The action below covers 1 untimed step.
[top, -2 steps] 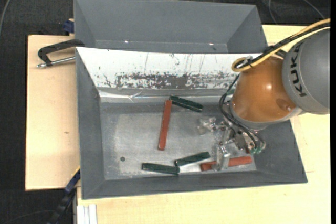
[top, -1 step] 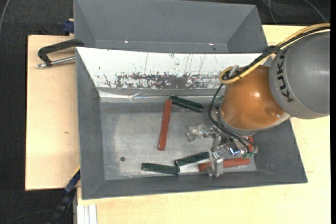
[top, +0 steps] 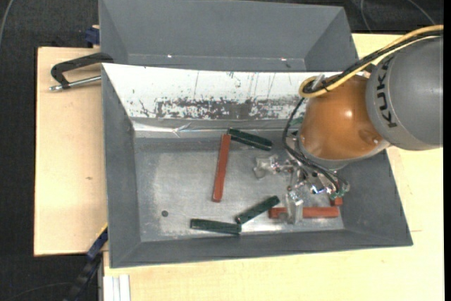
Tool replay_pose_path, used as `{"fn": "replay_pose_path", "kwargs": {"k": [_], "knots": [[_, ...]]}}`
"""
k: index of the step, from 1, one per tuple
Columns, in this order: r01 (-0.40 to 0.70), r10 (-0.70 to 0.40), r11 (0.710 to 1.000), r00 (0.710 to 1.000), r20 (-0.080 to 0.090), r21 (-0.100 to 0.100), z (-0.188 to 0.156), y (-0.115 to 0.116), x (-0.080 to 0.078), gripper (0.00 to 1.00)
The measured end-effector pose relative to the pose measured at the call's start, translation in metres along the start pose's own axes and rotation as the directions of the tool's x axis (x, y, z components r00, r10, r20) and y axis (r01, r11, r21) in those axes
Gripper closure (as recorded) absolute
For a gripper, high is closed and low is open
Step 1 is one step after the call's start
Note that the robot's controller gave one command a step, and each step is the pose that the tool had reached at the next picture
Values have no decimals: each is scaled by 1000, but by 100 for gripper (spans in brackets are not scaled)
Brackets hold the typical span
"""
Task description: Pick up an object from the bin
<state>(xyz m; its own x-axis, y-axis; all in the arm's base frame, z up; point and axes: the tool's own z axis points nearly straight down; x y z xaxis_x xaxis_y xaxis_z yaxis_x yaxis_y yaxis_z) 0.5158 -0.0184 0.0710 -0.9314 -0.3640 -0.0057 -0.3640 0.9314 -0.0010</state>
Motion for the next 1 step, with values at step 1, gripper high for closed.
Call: {"fn": "replay_pose_path", "kwargs": {"k": [1], "knots": [[-131, 131, 991, 991, -6, -2, 0, 14, 19, 0]]}}
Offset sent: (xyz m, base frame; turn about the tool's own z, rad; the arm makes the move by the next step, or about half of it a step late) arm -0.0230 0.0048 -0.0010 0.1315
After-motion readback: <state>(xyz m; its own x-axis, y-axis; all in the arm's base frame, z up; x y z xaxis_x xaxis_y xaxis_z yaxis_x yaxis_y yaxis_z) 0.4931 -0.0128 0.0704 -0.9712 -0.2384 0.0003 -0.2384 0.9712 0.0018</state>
